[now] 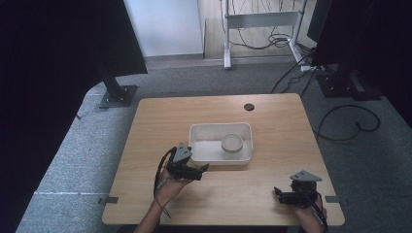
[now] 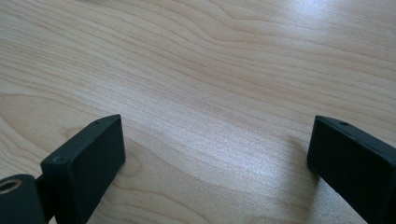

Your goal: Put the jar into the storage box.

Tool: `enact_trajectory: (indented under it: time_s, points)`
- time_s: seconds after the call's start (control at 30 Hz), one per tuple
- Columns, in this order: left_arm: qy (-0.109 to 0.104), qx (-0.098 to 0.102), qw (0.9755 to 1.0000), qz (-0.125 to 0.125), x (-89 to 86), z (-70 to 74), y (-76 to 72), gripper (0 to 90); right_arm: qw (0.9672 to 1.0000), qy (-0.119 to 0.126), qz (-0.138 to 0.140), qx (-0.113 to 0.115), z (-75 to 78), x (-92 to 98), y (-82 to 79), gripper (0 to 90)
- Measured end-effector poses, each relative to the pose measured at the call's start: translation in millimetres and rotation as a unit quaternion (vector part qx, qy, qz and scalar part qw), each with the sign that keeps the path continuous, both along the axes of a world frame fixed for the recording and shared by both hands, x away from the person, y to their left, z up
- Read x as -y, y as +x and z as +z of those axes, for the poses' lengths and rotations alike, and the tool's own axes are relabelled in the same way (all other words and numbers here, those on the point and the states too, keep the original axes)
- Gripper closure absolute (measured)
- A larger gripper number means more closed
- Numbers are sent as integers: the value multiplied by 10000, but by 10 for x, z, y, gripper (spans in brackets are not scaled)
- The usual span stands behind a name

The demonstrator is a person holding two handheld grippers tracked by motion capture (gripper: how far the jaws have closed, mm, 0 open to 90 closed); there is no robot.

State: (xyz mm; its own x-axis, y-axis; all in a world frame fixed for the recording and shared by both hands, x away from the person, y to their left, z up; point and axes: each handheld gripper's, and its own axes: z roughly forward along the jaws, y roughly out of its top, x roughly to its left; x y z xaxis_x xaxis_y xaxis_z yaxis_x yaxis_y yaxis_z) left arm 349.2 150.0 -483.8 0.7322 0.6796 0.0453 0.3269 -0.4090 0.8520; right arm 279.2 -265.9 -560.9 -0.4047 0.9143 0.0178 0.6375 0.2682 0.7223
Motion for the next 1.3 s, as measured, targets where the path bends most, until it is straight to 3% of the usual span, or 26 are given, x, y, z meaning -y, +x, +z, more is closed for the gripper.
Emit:
enact_trajectory:
  time_s: [0.77, 1.3]
  points:
    - [-62, 25, 10000, 59, -202, -144, -127, 51, 10000, 0, 1, 0, 0, 0, 0, 39]
    - [124, -64, 9997, 211, -351, -330, -197, 53, 10000, 1, 1, 0, 0, 0, 0, 39]
